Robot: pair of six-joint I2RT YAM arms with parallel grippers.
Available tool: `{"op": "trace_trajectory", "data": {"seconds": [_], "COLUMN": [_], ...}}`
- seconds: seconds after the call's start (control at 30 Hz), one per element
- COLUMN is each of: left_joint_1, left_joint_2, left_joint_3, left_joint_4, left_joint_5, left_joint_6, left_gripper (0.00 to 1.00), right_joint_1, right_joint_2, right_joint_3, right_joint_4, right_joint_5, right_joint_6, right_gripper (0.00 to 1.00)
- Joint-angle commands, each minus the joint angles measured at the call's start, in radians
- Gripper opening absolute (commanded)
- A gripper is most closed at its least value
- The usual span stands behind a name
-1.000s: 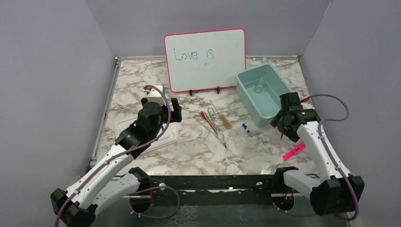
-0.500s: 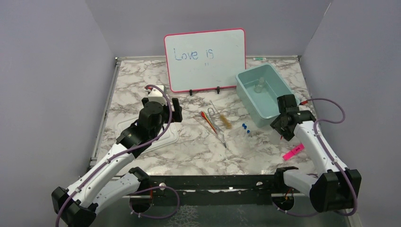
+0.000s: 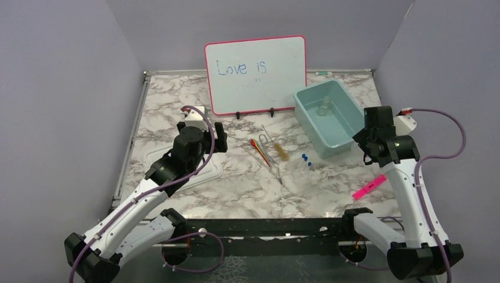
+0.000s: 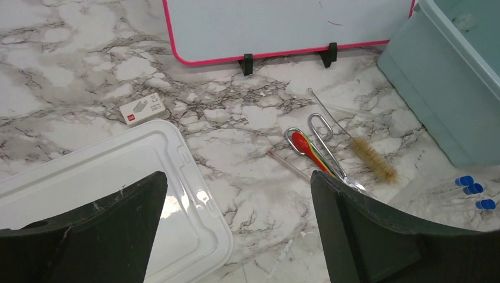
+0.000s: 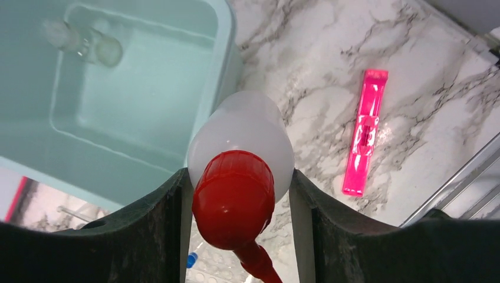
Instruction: Organize the chemistry lab equipment
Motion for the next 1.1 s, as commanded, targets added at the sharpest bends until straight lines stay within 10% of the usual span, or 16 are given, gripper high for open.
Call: {"op": "trace_trajectory", "data": {"seconds": [0.0,0.53,1.07], "left_joint_1": [0.004,0.004,0.004], "left_joint_2": [-0.002,0.021,0.070], "left_joint_3": [0.021,0.018,0.008], "left_joint_4": [0.017,0.027,0.042], "left_joint_5": [0.023,0.022,0.033], "left_joint_6": [0.003,0.008,0.019], "left_gripper": [0.94,0.94,0.94], "right_joint_1": [-0.005,-0.006,-0.004], "right_joint_2": [-0.004,0.322,0.723], "right_joint_3": [0.136,0.383,0.316], "right_joint_4": [-0.076,0.170,0.428], "right_joint_5": [0.100,-0.250,-0.151], "right_joint_6": [-0.063,-0.349,-0.313], "right_gripper": [0.41,0.41,0.41]}}
